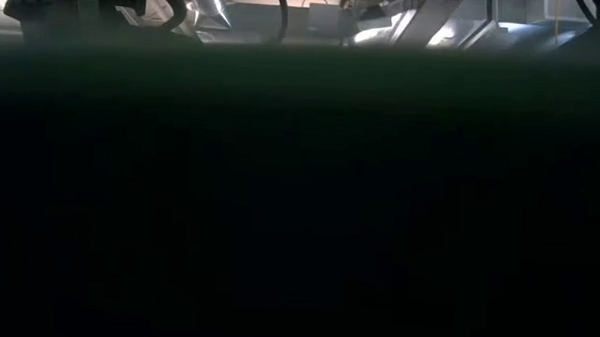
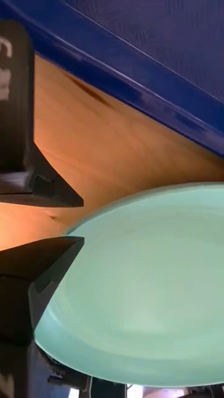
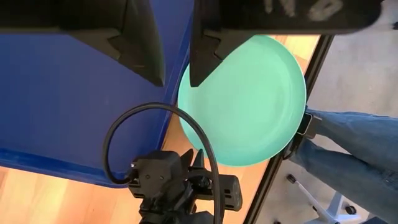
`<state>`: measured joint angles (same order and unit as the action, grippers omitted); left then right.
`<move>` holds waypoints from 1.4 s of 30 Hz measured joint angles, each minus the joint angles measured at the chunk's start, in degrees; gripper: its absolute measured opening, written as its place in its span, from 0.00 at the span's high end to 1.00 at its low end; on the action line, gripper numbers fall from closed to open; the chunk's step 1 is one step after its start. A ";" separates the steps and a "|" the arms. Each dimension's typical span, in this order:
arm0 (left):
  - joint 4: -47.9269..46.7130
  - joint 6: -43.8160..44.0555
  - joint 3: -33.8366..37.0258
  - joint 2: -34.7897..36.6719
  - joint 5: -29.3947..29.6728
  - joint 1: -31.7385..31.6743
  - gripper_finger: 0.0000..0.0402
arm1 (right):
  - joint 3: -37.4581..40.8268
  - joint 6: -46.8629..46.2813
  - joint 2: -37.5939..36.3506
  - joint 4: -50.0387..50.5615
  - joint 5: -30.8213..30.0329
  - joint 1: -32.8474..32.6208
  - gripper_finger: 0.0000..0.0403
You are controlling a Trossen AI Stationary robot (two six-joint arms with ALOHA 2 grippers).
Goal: Pick and place plate/cup/fork/spoon on tray
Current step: Put the blue plate on the blue serving tray
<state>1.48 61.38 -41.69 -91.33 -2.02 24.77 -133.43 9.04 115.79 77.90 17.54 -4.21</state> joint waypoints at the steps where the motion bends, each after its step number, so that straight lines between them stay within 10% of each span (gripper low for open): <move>1: 0.00 0.36 -0.02 0.00 0.00 0.00 0.80 | 0.00 0.02 0.00 -0.02 0.00 0.00 0.81; 42: 4.62 -0.54 -0.11 -3.19 3.79 -0.53 0.86 | 0.02 -1.34 0.04 -0.50 0.02 0.00 0.81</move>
<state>6.10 60.83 -41.80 -94.52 1.77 24.25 -133.40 7.70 115.83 77.41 17.56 -4.21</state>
